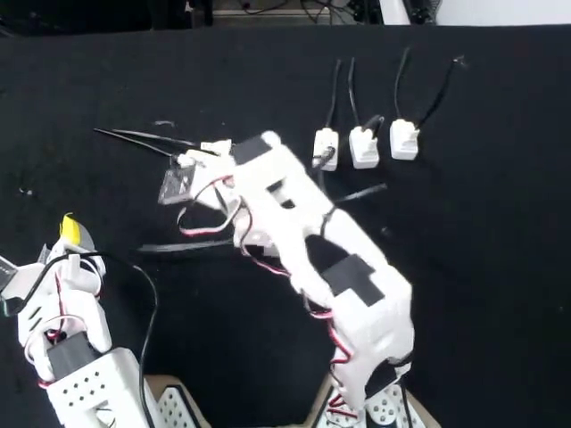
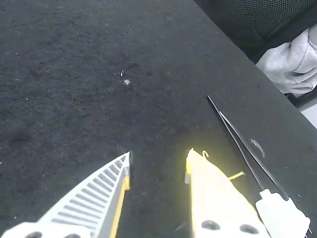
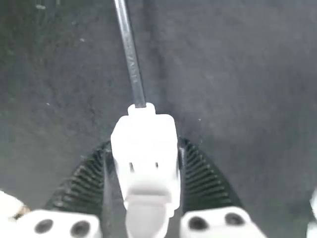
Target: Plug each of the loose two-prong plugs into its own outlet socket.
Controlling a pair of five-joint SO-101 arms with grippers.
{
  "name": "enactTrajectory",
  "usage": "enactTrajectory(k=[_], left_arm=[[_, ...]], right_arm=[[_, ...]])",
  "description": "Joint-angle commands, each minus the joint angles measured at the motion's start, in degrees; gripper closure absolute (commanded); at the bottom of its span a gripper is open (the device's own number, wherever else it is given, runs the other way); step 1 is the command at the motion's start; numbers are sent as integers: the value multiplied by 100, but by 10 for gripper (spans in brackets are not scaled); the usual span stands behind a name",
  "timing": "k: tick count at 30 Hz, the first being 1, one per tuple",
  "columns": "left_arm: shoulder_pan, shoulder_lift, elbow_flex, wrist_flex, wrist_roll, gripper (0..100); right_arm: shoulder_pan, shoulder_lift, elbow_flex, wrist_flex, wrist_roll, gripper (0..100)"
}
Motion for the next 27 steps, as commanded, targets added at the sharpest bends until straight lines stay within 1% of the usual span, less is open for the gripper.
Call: enactTrajectory(k=[1,5,8,10,13,16,23,25,27], left_arm=[[-4,-62,-303,-114,70,812],[-4,-62,-303,-114,70,812],[-4,-62,-303,-114,70,812],[-4,-62,-303,-105,70,812],[4,-62,-303,-88,70,812],[4,-62,-303,-88,70,812],[4,-62,-303,-88,70,812],[4,-62,-303,-88,70,812],[4,-62,-303,-88,70,812]], right_arm=[[264,-1007,-945,387,-1292,988],[475,-1305,-1560,237,-2875,987],[712,-1059,-1815,158,-4079,987],[923,-725,-2018,79,-4668,987],[1134,-101,-2475,0,-5196,987],[1169,479,-3090,114,-5512,987],[1169,1604,-4787,158,-5916,987],[1257,1938,-5147,176,-6251,987],[1354,2255,-5464,237,-6778,987]])
